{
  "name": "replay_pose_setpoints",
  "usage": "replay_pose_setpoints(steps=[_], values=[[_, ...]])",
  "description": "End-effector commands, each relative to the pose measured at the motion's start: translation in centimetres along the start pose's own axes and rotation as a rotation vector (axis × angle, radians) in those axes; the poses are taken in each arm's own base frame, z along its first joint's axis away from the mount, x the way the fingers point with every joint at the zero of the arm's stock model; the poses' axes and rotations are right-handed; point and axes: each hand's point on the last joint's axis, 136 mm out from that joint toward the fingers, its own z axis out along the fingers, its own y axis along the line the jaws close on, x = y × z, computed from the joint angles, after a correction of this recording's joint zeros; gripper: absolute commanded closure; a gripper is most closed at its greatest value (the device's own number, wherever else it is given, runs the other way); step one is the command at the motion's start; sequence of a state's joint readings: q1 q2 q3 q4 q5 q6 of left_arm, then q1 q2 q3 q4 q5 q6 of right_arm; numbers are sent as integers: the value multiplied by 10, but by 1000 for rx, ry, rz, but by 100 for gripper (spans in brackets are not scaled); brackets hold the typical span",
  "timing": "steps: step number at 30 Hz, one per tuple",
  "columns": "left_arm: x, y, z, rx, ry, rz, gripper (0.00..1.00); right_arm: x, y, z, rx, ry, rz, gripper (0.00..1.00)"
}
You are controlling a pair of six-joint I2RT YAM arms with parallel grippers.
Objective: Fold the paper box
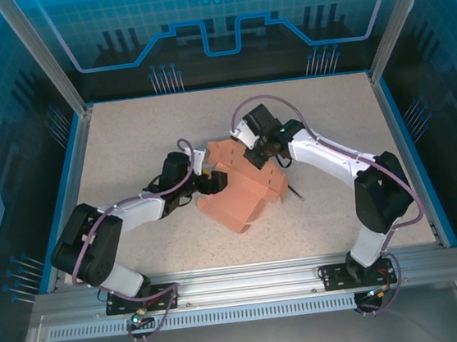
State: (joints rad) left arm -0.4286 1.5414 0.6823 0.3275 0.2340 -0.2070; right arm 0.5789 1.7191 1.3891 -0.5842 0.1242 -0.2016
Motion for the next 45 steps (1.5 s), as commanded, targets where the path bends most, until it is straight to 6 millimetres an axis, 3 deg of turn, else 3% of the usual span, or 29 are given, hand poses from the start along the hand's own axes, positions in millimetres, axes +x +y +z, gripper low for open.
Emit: replay_pose_setpoints(steps=[1, 9, 23, 37, 45], values=[[-16, -8, 5, 27, -28, 68, 21, -11, 5, -14, -116, -33, 51, 100], [-19, 0, 17, 3, -14, 101, 21, -13, 6, -28, -211, -58, 115, 100], [-11, 32, 35, -142, 28, 107, 21, -13, 8, -25, -227, -53, 125, 100], [-8, -14, 30, 91, 10, 73, 31, -14, 5, -17, -219, -55, 154, 100], [2, -26, 36, 130, 34, 84, 32, -15, 4, -15, -220, -61, 173, 100]])
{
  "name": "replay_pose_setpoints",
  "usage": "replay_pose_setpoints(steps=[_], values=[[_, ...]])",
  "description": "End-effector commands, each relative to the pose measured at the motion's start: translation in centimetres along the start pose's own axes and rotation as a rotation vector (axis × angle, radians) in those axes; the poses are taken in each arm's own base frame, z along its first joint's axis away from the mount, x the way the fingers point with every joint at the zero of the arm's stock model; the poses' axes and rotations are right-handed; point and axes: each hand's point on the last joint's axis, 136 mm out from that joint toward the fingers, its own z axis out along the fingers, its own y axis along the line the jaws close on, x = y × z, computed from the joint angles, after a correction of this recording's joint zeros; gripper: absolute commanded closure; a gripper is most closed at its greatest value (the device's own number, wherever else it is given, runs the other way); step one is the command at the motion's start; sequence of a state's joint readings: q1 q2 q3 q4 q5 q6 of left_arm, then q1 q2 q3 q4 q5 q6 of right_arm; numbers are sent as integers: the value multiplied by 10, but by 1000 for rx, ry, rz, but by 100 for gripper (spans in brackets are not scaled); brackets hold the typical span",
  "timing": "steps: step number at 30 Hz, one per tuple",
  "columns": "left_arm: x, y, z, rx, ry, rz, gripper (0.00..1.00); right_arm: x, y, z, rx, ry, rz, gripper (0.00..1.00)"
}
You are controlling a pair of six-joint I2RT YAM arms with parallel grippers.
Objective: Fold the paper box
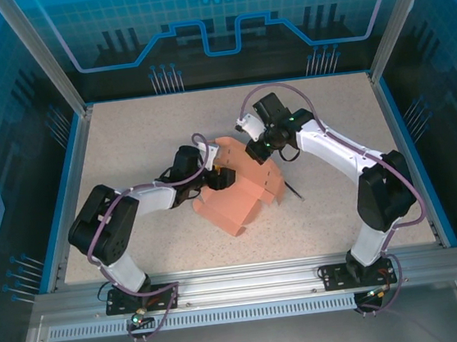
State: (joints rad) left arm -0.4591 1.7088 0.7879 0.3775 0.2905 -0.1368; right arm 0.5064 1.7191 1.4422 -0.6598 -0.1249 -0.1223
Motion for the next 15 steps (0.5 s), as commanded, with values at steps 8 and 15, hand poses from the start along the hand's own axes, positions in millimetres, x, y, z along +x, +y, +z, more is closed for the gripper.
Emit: replay_pose_setpoints(steps=[8, 15], values=[[14, -20, 12, 81, 9, -7, 32, -6, -5, 6, -17, -25, 46, 100], [19, -25, 18, 117, 8, -29, 31, -6, -6, 9, -19, -30, 55, 100]])
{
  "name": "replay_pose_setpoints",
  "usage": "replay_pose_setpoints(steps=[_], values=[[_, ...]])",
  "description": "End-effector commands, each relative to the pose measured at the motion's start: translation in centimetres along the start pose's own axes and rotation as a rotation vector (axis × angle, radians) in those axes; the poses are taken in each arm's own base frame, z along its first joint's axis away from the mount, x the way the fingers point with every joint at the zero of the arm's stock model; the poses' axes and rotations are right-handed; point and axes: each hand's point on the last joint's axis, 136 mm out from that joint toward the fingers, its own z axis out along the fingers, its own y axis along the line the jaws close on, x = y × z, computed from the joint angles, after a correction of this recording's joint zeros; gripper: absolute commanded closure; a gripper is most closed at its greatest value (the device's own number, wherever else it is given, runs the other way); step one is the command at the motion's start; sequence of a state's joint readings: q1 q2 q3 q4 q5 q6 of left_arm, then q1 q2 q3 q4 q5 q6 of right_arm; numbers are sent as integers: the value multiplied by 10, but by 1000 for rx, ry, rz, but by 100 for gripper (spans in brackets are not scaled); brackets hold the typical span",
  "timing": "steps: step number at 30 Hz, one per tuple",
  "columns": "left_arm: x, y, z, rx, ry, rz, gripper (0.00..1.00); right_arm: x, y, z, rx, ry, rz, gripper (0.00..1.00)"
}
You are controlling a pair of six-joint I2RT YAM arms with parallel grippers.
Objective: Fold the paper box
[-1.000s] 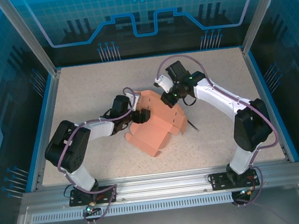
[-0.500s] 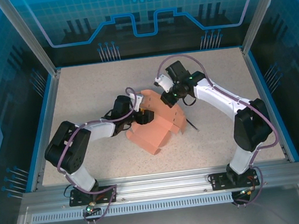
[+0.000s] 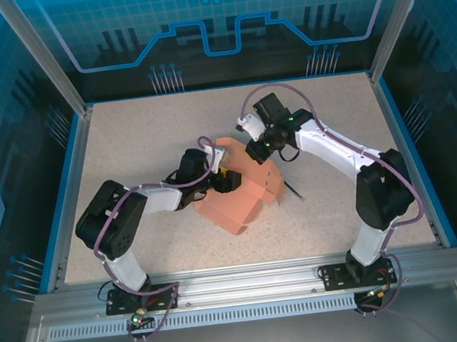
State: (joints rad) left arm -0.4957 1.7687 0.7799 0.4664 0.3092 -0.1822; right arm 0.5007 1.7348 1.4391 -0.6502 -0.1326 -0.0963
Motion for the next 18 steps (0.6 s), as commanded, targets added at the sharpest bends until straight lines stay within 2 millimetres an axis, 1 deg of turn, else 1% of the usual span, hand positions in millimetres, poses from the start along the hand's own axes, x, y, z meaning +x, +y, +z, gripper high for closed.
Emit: replay_pose_setpoints(steps=[1, 4, 7, 11, 15, 18], values=[[8, -14, 2, 73, 3, -11, 31, -7, -3, 4, -13, -36, 21, 100], [2, -17, -4, 79, -13, -3, 29, -7, -6, 2, -2, -39, 16, 100], [-6, -18, -15, 78, -37, 9, 28, -6, -9, -1, 14, -42, 6, 100], [-18, -15, -37, 74, -73, 13, 27, -5, -9, -4, 16, -47, -9, 100], [-39, -13, -63, 63, -135, 13, 25, -4, -9, -4, 14, -48, -18, 100], [-56, -12, -76, 63, -167, 11, 24, -5, -8, -5, 5, -53, -22, 100]])
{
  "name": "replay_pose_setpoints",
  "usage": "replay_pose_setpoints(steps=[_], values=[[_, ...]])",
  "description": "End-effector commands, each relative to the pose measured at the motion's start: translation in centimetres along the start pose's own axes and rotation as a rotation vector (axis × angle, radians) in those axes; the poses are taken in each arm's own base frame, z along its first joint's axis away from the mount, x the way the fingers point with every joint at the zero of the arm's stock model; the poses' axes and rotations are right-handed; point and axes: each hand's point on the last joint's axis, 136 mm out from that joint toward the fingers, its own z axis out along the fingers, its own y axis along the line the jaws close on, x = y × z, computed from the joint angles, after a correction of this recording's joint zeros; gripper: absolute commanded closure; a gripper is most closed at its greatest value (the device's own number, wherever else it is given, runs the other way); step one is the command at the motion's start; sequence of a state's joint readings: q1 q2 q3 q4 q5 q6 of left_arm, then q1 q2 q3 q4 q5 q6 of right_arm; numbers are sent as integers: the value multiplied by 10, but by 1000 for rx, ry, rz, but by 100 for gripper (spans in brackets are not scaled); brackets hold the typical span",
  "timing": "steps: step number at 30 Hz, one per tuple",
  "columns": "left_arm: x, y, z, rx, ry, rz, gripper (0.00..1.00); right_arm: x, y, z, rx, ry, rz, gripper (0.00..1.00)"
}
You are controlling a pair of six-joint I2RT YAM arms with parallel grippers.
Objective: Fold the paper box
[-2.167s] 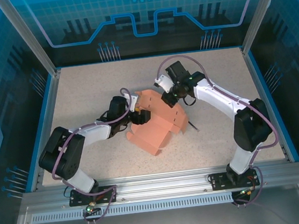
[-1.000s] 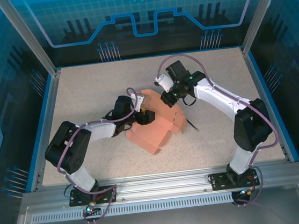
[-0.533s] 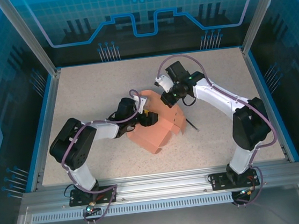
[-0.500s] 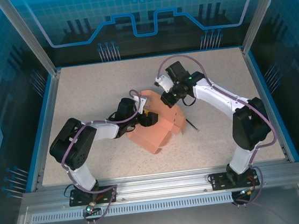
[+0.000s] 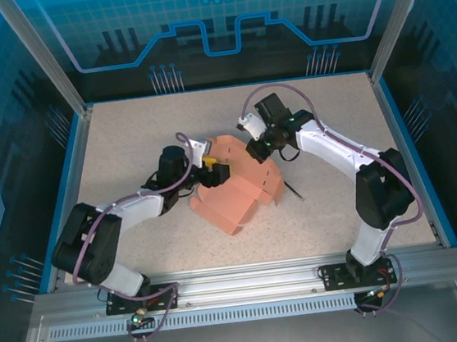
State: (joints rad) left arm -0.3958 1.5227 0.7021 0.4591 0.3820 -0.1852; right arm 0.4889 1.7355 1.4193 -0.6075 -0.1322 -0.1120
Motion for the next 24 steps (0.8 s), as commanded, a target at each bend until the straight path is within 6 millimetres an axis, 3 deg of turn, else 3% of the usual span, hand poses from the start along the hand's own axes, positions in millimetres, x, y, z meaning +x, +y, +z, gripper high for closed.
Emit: replay_pose_setpoints(steps=[1, 6, 24], values=[[-14, -5, -12, 32, -8, -12, 24, -4, -1, -8, -9, -33, -13, 100], [-39, 1, -12, 45, -27, -52, 23, -4, 2, -10, -17, -38, -16, 100], [-64, 5, 17, 103, 10, -93, 21, -6, 8, -11, -42, -46, -16, 100]])
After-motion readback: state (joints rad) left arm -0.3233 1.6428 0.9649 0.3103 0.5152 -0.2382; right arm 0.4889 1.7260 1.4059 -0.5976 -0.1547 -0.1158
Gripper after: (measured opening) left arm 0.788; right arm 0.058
